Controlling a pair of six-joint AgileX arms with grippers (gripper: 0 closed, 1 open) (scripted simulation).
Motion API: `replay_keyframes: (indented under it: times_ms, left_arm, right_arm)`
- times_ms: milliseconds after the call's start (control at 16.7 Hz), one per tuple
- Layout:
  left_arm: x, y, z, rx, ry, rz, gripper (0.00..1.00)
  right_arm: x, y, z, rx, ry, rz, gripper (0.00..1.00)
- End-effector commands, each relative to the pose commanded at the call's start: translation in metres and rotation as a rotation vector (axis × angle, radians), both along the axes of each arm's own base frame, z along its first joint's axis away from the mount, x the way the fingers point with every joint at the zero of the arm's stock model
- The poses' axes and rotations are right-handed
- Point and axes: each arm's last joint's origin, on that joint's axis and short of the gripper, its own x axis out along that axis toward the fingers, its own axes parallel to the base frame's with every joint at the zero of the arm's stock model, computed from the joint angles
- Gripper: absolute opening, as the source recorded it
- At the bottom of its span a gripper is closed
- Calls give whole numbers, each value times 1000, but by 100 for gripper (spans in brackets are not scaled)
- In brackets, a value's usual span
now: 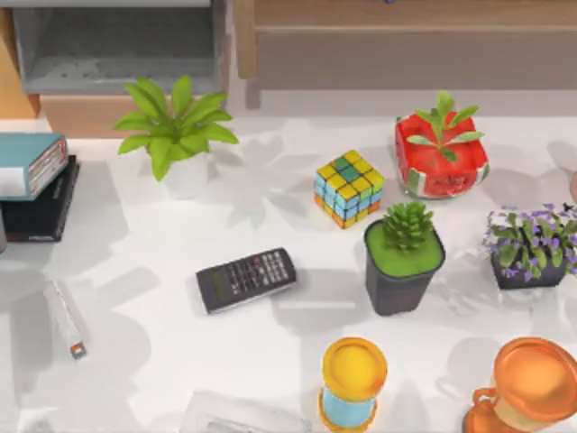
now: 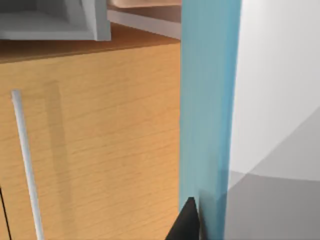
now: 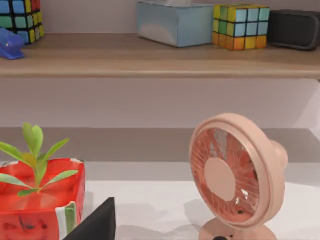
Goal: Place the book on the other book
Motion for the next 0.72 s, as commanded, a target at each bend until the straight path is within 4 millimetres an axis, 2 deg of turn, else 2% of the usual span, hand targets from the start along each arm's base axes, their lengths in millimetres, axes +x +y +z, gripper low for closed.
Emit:
replay_keyframes:
  times_ms: [360,720]
  left_arm:
    - [0,0,0,0,0,0,98]
    - [0,0,0,0,0,0,100]
  right_arm:
    - [0,0,0,0,0,0,100]
    - [0,0,0,0,0,0,100]
